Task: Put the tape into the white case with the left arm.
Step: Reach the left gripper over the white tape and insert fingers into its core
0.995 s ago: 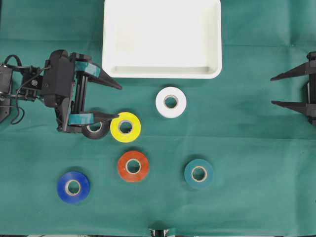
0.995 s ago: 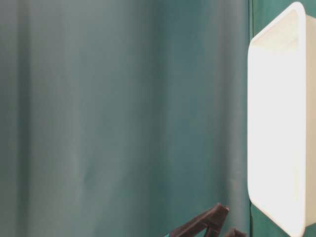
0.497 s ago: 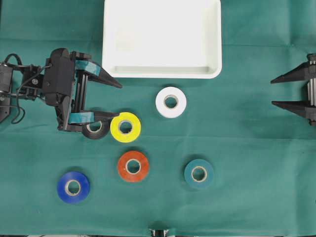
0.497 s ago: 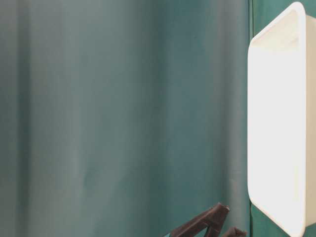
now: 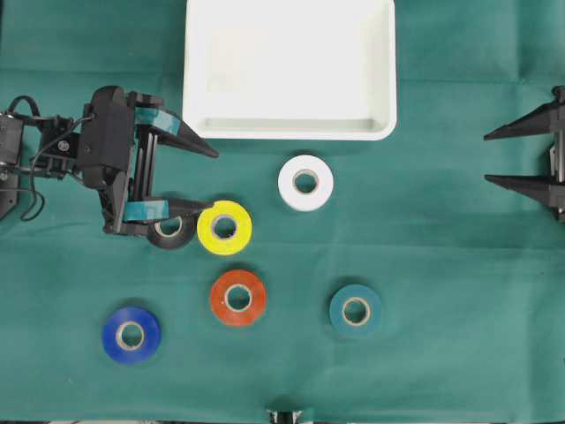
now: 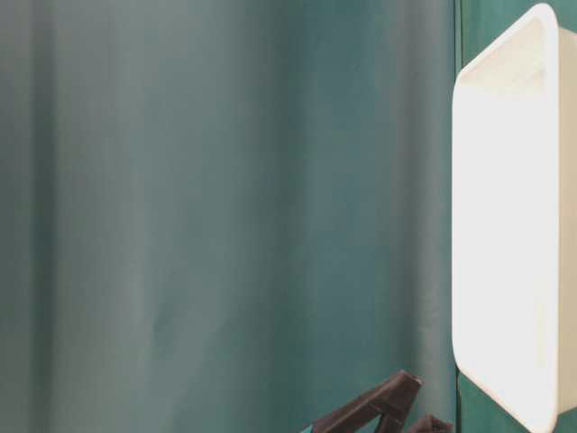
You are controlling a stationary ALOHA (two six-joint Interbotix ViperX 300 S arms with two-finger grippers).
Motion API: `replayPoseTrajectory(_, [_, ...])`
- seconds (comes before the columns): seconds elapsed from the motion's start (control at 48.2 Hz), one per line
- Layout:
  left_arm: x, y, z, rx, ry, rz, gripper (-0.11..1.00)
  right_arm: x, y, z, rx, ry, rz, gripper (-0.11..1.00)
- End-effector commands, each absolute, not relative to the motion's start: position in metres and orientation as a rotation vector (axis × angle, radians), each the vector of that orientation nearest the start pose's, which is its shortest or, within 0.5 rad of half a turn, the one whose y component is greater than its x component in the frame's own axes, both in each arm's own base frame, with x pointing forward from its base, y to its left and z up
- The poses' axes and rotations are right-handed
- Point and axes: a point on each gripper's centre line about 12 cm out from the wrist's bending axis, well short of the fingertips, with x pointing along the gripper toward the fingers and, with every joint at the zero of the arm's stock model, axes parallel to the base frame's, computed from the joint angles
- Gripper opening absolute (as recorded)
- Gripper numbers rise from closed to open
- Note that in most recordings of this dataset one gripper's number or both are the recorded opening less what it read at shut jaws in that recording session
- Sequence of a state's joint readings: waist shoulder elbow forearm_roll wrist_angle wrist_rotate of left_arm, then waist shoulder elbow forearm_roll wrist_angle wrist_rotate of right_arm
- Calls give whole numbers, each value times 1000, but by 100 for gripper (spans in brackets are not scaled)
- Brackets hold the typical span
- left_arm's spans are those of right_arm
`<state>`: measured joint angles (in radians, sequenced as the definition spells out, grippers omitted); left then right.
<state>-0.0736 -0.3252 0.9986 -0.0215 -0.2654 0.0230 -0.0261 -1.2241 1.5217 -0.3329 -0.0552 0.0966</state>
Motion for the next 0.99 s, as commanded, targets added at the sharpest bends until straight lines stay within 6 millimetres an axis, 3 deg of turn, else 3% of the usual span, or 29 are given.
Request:
replayPoseTrajectory(0.0, [309,-21,208,15,376,-64,92,142,-1,174,-214,229,19,98])
replayPoseTrajectory(0.373, [326,-22,196,16,443,-64,92,136,-1,155,-88,277,6,98])
replayPoseTrajectory(0.767, [357,-25,181,28,638,-70,92,136,-1,155,-87,275,6,98])
replayPoseTrajectory(0.974, [376,-27,179,32,654,-73,92,136,-1,154,-87,277,6,98])
